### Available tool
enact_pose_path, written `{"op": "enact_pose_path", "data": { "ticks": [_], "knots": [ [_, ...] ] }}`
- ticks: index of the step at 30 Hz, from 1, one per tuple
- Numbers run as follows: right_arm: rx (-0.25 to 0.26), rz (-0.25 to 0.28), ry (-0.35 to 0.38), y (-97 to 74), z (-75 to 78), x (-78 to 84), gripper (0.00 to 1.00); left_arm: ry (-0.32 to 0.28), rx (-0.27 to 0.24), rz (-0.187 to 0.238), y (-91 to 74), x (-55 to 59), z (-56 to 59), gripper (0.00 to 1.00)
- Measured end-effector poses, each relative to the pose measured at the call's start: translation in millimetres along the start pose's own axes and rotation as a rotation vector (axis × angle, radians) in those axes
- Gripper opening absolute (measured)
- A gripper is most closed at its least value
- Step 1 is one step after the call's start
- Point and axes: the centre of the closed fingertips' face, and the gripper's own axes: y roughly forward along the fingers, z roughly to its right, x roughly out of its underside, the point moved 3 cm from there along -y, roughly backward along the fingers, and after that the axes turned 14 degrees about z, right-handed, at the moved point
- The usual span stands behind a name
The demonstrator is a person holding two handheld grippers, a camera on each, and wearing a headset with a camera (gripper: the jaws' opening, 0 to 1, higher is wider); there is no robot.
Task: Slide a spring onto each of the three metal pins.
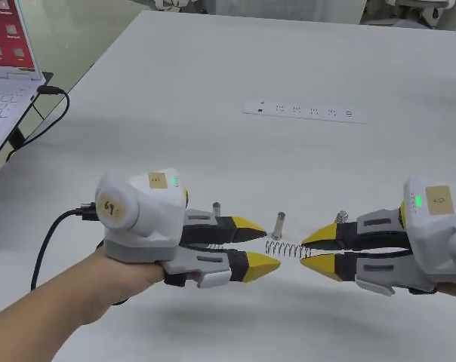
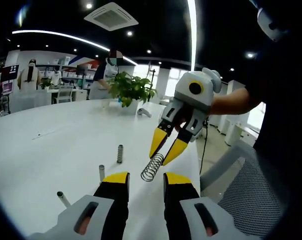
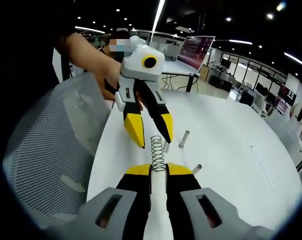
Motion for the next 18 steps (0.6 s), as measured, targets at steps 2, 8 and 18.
{"op": "enact_pose_path", "data": {
  "ticks": [2, 8, 18],
  "knots": [
    [-0.001, 0.004, 0.0, 0.0, -0.5, -1.2, 0.07, 0.0, 0.002, 0.001, 1.1, 0.0, 0.8, 0.17],
    [-0.007, 0.007, 0.001, -0.2, -2.2, -0.9, 0.07, -0.001, 0.013, 0.009, 3.2, -0.9, 4.6, 0.13],
    [-0.012, 0.012, 0.007, 2.7, -5.8, -2.1, 0.07, 0.014, 0.031, 0.003, 2.3, 1.3, 7.7, 0.06]
  ]
}}
